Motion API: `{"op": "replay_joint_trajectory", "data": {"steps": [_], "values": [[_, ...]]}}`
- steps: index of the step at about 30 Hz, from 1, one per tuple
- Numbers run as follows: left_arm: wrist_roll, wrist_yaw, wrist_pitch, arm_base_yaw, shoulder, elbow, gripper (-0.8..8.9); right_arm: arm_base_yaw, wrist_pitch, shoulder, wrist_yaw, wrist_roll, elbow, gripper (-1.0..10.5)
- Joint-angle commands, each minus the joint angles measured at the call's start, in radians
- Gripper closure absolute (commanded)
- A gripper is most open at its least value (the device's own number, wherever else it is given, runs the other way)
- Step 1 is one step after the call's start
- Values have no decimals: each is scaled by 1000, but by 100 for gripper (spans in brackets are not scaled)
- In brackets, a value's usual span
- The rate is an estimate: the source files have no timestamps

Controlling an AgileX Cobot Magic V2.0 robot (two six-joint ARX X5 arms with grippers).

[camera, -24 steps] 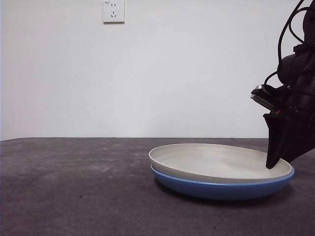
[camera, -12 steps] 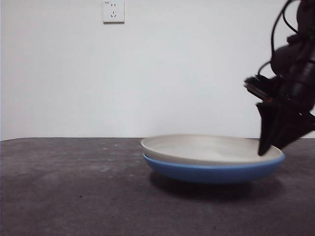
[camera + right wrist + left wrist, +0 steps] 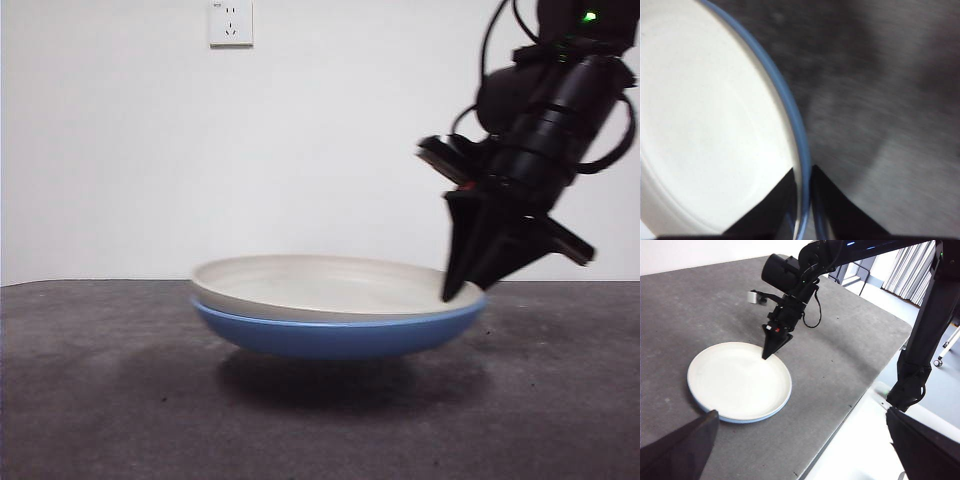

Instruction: Pick up the white plate, put it on the blue plate, put it on desk

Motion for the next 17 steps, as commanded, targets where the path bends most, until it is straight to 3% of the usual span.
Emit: {"op": "replay_joint_trajectory", "data": {"steps": [1, 10, 17], "values": [[20, 5, 11, -5, 1, 23, 215, 35, 39, 15, -12, 72, 26, 936], [31, 5, 11, -5, 1, 23, 216, 61, 135, 70, -12, 163, 28, 936], [31, 5, 10, -5, 1, 23, 216, 59, 143, 133, 8, 165, 34, 936]]}}
